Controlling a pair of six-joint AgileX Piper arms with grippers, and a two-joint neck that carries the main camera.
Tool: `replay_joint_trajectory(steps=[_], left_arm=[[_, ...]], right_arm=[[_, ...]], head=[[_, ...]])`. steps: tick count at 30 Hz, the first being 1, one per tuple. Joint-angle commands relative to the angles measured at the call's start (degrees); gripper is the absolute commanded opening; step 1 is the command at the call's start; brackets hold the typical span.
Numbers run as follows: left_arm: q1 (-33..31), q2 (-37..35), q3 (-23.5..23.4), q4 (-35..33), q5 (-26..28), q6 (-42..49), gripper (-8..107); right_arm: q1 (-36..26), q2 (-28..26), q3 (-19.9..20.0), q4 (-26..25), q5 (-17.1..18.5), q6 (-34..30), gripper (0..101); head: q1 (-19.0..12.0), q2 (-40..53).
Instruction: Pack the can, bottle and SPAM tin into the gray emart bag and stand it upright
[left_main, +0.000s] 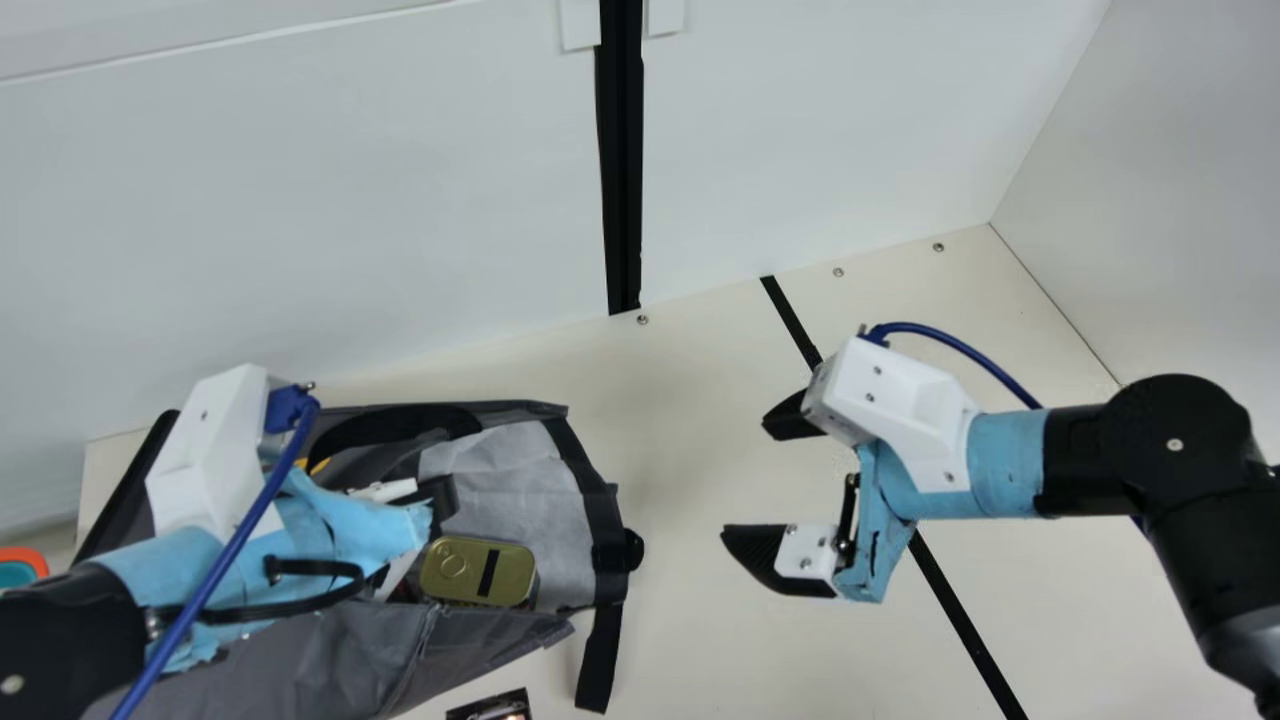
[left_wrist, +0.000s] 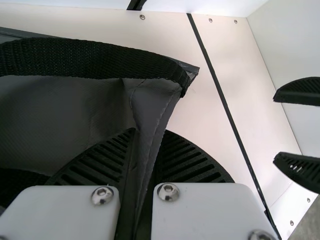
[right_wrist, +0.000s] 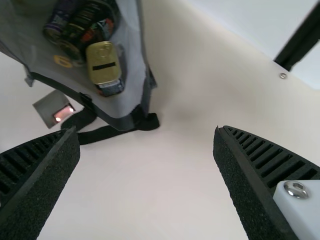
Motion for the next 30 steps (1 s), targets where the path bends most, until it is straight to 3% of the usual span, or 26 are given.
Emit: replay_joint_trajectory(steps=[1,20,30], left_arm=[[0.0,0.0,0.0,0.0,0.0,0.0,-8],[0.0,0.0,0.0,0.0,0.0,0.0,-8],[0.0,0.0,0.0,0.0,0.0,0.0,-8]], right_arm=[[-1.5,-0.2,-0.4,-0.3,-0.2,-0.3,95],[-15.8,-0.1,-7.8,-8.6,-0.4,4.6,95],[-15.0,-3.2,-9.3,-16.2,-4.5,18.1,95]], head=[[-1.3,0.0],[-1.3,0.0],[-1.3,0.0]])
